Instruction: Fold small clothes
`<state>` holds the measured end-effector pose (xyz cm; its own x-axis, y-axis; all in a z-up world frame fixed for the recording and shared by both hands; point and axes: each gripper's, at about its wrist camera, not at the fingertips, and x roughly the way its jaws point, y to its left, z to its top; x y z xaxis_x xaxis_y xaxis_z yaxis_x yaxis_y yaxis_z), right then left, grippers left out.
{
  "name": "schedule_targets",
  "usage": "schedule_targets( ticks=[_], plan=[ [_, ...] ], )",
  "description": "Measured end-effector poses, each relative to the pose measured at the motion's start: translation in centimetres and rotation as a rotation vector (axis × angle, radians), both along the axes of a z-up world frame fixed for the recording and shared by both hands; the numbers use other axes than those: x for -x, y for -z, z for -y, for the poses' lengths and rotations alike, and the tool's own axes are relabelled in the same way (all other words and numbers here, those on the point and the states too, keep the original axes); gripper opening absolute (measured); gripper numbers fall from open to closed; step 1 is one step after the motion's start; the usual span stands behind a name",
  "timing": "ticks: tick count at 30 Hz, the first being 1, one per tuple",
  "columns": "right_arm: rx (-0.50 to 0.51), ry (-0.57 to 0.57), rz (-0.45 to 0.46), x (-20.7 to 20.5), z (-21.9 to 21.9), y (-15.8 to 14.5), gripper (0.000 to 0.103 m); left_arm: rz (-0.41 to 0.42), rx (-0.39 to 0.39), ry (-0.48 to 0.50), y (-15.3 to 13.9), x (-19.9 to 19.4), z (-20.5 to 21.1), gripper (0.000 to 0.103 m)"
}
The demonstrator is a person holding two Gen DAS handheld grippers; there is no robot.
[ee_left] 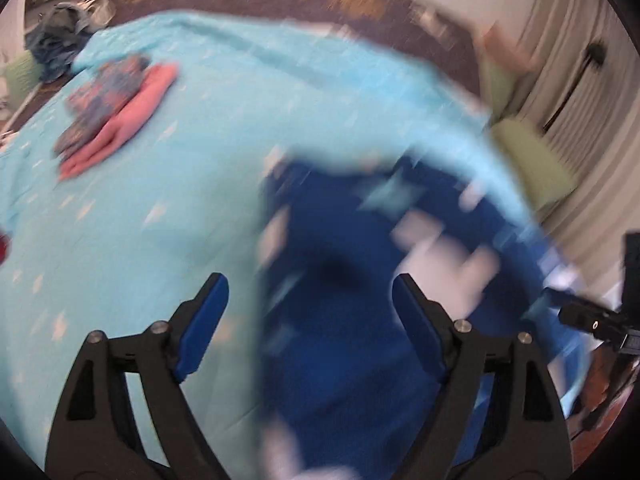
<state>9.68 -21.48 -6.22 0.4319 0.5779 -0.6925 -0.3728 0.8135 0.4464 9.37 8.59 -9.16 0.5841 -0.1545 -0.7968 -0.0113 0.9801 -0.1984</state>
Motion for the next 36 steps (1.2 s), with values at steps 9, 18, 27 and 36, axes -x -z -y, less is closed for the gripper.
schedule_targets(
  ticks=[9,18,27,36],
  plan=[
    [0.139,0.037,0.125,5.0,-3.0,-1.3,0.071,-0.015,0.198,-0.016,0.6,5.2,-4.0,0.085],
    [0.080,0.027,-0.054,8.1,-3.2,4.9,0.061,-0.055,0.202,0.126,2.4,7.8,-1.1,0.085],
    [0.004,0.087,-0.054,8.0,-1.9,3.3,0.060,-0.045,0.268,0.139,2.5,9.1,-1.5,0.084],
    [0.001,0.137,-0.035,7.7,-1.3,1.5,0.060,0.092,0.276,0.146,-0.4,7.5,-2.2,0.084]
  ],
)
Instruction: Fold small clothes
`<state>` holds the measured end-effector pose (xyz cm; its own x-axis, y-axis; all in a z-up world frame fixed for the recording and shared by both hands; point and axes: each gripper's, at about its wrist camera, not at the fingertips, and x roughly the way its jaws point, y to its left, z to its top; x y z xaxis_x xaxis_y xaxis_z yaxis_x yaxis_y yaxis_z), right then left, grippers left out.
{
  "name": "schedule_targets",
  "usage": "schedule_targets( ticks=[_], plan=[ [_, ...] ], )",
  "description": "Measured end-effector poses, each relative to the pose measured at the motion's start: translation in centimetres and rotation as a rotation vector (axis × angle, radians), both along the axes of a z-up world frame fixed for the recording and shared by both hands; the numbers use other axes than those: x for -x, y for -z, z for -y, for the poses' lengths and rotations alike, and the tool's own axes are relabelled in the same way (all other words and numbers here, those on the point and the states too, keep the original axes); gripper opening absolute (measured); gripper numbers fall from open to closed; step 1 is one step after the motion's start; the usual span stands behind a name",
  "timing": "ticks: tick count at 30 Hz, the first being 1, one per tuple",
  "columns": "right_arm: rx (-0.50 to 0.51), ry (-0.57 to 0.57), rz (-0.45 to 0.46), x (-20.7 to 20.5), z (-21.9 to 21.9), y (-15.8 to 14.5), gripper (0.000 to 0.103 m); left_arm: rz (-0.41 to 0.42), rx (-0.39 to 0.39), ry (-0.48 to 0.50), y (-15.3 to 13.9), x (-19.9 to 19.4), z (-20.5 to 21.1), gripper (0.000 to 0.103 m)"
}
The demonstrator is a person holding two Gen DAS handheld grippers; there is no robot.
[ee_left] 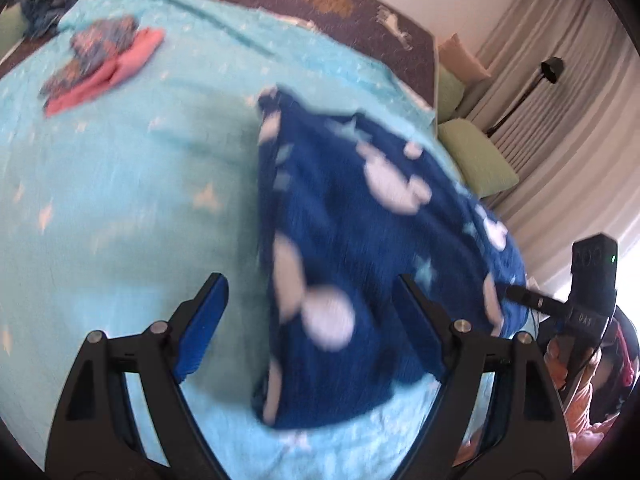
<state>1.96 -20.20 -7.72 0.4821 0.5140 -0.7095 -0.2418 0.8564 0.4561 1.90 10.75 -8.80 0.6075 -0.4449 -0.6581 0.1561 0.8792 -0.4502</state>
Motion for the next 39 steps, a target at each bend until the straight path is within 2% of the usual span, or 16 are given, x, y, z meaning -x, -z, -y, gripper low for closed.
schedule_targets(
  ticks=[2,4,7,10,11,13,14,17,19,22,27,32,34,36,39],
  plan=[
    [-0.014,0.006,0.004,0.0,0.0,-0.2,0.060,0.010,-0.008,0.002,-0.3,-2.3,-0.3,0.084],
    [-0.013,0.012,0.010,0.6,0.6,-0.5,0.060,-0.020,-0.024,-0.012,0.1,-5.2,-0.8,0.084],
    [0.007,0.024,0.016,1.2,0.9,-0.8,0.060,-0.060,0.006,-0.024,1.0,-9.0,-1.1,0.084],
    [0.025,0.053,0.007,1.5,1.6,-0.8,0.060,-0.039,0.022,-0.084,0.9,-11.9,-0.8,0.083],
    [0.028,0.068,0.001,1.4,1.9,-0.7,0.060,-0.032,0.047,-0.095,0.4,-12.4,-0.1,0.079],
    [0.029,0.107,-0.014,1.2,2.7,-0.6,0.060,0.027,0.111,-0.043,-0.8,-11.8,2.0,0.077],
    [0.028,0.122,-0.021,1.0,3.1,-0.5,0.060,0.081,0.099,0.008,-1.7,-11.1,3.8,0.077],
    [0.035,0.177,-0.039,0.3,4.3,-0.6,0.060,0.244,-0.015,0.227,-3.4,-7.6,10.1,0.077],
    [0.042,0.206,-0.043,-0.2,5.0,-0.8,0.060,0.267,-0.080,0.312,-3.2,-6.1,12.9,0.076],
    [0.056,0.235,-0.041,-0.6,5.6,-1.2,0.060,0.268,-0.149,0.339,-2.1,-5.1,14.9,0.075],
    [0.074,0.254,-0.041,-1.2,6.1,-1.4,0.060,0.221,-0.151,0.244,-1.5,-5.7,12.8,0.075],
    [0.069,0.235,-0.043,-1.9,5.6,-1.3,0.060,0.171,-0.124,-0.024,-1.9,-6.7,4.4,0.075],
    [0.060,0.215,-0.036,-2.0,4.9,-1.3,0.060,0.131,-0.092,-0.074,-1.2,-6.6,2.0,0.075],
    [0.051,0.181,-0.032,-2.3,3.9,-1.3,0.060,0.082,-0.083,-0.094,-0.3,-6.2,0.9,0.075],
    [0.034,0.097,-0.020,-2.7,1.4,-1.2,0.060,0.037,-0.083,-0.068,0.9,-5.2,0.9,0.076]
  ],
)
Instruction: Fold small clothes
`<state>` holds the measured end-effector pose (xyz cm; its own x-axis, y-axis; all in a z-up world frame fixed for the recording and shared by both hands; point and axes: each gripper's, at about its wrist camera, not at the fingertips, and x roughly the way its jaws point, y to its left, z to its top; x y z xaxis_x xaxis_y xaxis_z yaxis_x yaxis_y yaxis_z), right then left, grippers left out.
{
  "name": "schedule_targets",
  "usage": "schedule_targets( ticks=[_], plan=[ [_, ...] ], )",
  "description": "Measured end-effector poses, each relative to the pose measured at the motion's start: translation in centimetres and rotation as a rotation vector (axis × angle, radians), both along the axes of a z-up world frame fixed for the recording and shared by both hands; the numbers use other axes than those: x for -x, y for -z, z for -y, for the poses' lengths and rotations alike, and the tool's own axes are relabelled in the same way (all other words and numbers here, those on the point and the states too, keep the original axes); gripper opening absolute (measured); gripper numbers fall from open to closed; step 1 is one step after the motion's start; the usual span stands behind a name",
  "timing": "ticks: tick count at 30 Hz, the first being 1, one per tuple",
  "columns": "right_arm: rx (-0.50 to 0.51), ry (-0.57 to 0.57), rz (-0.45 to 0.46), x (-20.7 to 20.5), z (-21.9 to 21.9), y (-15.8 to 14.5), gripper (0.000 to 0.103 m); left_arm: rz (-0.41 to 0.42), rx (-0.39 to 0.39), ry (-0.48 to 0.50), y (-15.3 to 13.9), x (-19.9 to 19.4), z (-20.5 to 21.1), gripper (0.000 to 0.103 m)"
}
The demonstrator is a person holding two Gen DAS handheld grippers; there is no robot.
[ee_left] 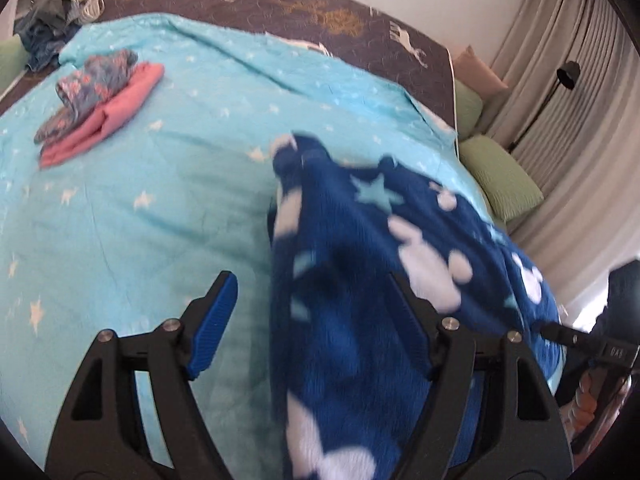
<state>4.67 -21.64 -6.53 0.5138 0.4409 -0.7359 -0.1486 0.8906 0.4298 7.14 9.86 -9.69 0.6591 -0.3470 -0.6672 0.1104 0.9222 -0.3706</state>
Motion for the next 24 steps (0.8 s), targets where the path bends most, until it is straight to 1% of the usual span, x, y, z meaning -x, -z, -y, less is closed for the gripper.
schedule_targets(
  ticks=[5,6,9,12,16,18,20,22,24],
  plan=[
    [0.003,-0.098,-0.018,-0.5,-3.4,0.8,0.062,-0.018,-0.036,0.019,0.7,1.2,0.8,0.077],
    [0.018,-0.101,-0.020,-0.6,-3.7,1.1,0.066,-0.019,-0.038,0.025,0.7,1.6,0.8,0.077],
    [0.088,-0.095,-0.031,-0.8,-4.3,2.5,0.067,-0.026,-0.049,0.029,0.9,2.0,0.7,0.077],
    [0.071,-0.084,-0.023,-0.6,-4.1,2.8,0.067,-0.029,-0.053,0.029,1.1,2.3,0.6,0.079],
    [0.077,-0.080,-0.026,-0.5,-4.1,2.6,0.067,-0.048,-0.045,0.025,1.4,2.3,0.1,0.080],
    [0.065,-0.069,-0.021,-0.5,-4.0,1.9,0.067,-0.065,-0.034,0.023,1.7,2.5,-0.3,0.083],
    [0.042,-0.067,0.007,-0.4,-3.8,0.8,0.067,-0.087,-0.006,0.030,2.2,2.8,-0.8,0.084],
    [0.033,-0.075,0.050,-0.4,-3.8,-0.3,0.067,-0.132,0.078,0.068,3.2,2.9,-1.6,0.085],
    [0.043,-0.098,0.073,-0.4,-4.2,-0.7,0.067,-0.120,0.120,0.123,3.4,3.0,-1.7,0.090]
  ],
)
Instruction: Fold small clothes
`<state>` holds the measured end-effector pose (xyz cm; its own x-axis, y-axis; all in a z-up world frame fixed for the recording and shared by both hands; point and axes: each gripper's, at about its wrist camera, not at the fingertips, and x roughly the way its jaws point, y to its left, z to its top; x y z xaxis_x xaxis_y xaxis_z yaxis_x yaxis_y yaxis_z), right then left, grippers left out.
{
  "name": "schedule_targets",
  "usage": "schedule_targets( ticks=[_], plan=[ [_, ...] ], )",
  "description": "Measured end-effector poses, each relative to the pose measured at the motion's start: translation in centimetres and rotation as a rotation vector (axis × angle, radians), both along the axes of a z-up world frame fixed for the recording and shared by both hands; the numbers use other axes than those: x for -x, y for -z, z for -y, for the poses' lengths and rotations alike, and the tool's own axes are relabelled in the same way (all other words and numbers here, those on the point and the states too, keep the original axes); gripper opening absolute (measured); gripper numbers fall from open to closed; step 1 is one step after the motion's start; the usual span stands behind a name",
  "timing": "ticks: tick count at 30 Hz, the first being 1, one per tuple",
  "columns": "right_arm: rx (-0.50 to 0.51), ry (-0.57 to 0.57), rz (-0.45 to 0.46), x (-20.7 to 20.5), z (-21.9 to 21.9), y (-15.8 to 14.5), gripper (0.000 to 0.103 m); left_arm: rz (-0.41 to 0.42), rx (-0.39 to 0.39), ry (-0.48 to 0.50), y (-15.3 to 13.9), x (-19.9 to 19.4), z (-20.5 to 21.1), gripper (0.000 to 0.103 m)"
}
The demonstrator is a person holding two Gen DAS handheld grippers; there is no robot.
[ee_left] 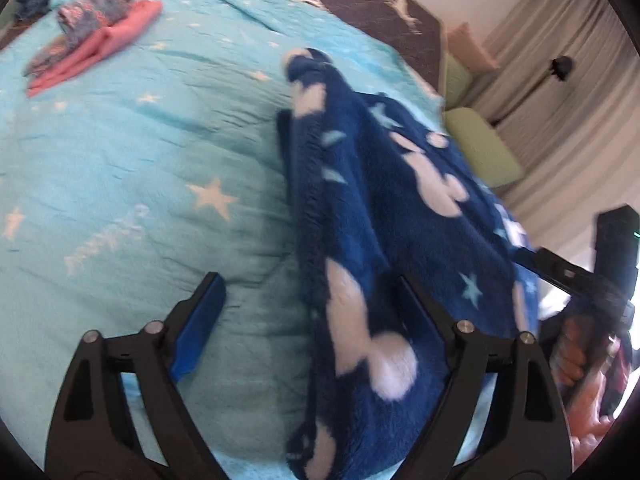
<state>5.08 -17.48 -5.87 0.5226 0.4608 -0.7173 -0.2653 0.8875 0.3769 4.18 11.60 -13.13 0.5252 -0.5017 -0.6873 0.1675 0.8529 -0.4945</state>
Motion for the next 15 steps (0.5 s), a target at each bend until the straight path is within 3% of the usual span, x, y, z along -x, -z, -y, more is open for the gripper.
schedule_targets(
  ticks=[2,4,5,6,8,15],
  plan=[
    [0.015,-0.007,-0.023,-0.5,-0.4,0.8,0.067,0.024,0.038,0.079,0.3,-0.2,0.3,0.094],
    [0.003,0.006,-0.065,-1.1,-0.5,2.0,0.067,0.011,0.079,0.070,0.4,-0.7,0.3,0.089],
    [0.001,0.019,-0.076,-1.3,-0.4,2.5,0.067,0.011,0.104,0.073,0.2,-0.8,0.3,0.054],
    [0.002,0.030,-0.079,-1.3,-0.3,2.8,0.067,-0.012,0.167,0.097,0.2,-1.2,0.3,0.032],
    [-0.002,0.037,-0.076,-1.1,-0.1,3.0,0.067,0.001,0.181,0.079,-0.5,-1.2,0.2,0.025],
    [-0.015,0.039,-0.047,-0.4,0.5,3.9,0.067,0.165,0.072,0.127,-6.2,0.5,3.3,0.024]
  ],
)
